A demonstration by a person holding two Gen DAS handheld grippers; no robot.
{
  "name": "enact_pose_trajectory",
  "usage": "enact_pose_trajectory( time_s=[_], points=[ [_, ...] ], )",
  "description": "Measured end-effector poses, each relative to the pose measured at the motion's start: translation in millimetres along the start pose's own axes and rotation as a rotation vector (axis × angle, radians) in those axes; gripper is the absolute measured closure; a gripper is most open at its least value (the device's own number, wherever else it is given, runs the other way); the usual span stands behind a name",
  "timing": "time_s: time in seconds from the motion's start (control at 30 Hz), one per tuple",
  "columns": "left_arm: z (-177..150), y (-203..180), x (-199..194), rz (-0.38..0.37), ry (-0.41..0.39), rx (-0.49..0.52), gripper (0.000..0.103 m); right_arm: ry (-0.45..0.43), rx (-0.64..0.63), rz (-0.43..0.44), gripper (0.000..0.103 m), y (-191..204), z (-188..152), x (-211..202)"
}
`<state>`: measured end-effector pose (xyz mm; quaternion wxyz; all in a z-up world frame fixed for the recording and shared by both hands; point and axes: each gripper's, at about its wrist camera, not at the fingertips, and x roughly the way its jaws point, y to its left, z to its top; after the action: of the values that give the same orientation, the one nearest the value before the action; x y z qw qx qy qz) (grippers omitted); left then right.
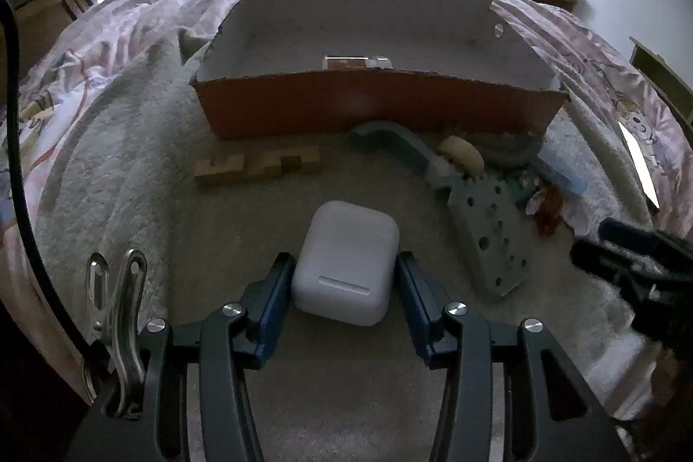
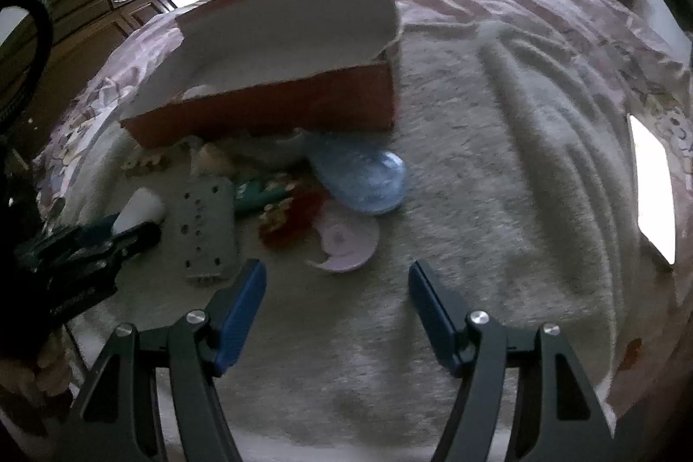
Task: Organize rigid objects
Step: 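Close the left gripper on the white earbud case, then lift the earbud case with the left gripper while the right gripper approaches the pink disc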
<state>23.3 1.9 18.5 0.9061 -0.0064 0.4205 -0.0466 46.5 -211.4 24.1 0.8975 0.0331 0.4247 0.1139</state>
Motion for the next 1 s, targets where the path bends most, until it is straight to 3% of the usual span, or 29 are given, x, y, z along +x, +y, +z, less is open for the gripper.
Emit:
enact_pose_trajectory(
  time_s=[0.27,0.37,0.43,0.47,0.7,1.0],
  points=[
    [-4,-4,3,0.022,-0.008,0.019,0.054,0.019,-0.063,-0.011,0.032,3,11,10],
    [-2,-3,4,0.016,-0.006,0.011,0.054,0.028,-0.121,0.003,0.042,16,10,16],
    [-3,-4,3,0.020,-0.006,0.014,0.054,0.027,-0.162,-0.002,0.062,24,9,16],
    [-3,-4,3,0.021,-0.007,0.014,0.054,0.031,-0.176,0.002,0.064,27,8,15],
    [-3,-5,4,0.019,-0.007,0.013,0.054,0.076,-0.241,0.056,0.064,42,-5,5],
    [-3,-2,-2,0.007,-0.013,0.001,0.056,0.029,-0.206,0.003,0.064,30,-9,-13]
  ],
)
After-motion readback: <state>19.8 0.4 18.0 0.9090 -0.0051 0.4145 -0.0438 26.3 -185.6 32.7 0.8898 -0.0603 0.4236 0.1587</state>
